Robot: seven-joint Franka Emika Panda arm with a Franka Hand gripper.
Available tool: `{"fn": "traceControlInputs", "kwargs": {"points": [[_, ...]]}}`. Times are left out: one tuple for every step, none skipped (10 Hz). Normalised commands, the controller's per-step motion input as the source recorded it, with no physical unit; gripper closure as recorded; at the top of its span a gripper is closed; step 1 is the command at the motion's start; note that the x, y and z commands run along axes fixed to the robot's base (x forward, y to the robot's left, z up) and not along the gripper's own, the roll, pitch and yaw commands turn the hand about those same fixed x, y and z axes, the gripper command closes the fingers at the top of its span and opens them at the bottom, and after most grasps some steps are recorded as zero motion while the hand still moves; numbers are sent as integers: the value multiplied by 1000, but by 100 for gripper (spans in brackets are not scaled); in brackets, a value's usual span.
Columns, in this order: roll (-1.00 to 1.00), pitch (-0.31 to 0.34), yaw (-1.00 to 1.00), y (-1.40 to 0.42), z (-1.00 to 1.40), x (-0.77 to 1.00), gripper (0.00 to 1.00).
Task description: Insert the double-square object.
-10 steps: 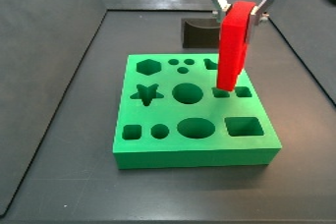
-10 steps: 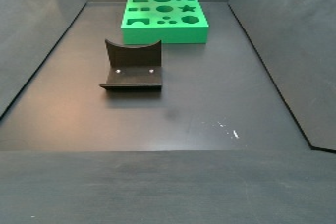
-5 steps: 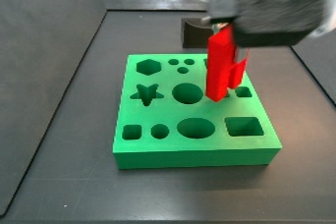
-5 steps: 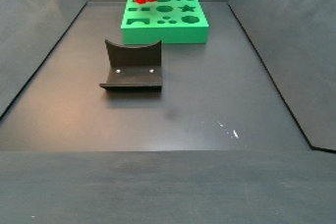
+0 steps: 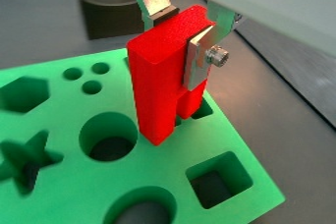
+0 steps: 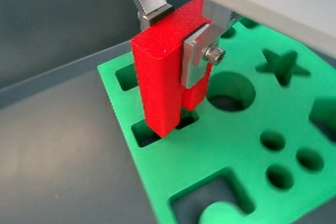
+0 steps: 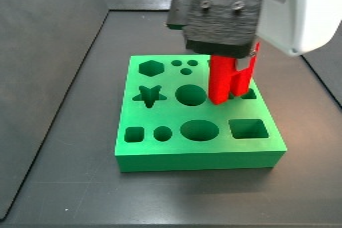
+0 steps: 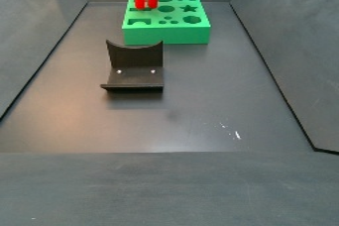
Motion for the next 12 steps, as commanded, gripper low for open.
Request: {"fn": "traceControlInputs", "kwargs": {"points": [[43, 0, -791, 37, -140, 249, 100], [37, 0, -777, 29, -129, 274, 100], [34, 0, -769, 0, -131, 286, 100], [36, 0, -743, 0, -146, 303, 100], [60, 10, -726, 0, -183, 291, 100], [93, 34, -703, 0, -111, 260, 100], [26, -20, -174, 54, -49, -26, 100], [81, 0, -89, 0, -46, -74, 100], [-43, 0, 14, 63, -180, -194, 100], [-86, 0, 249, 37, -171, -254, 100], [-89, 0, 329, 74, -143, -320, 100], [0, 0, 171, 0, -111, -100, 100]]}}
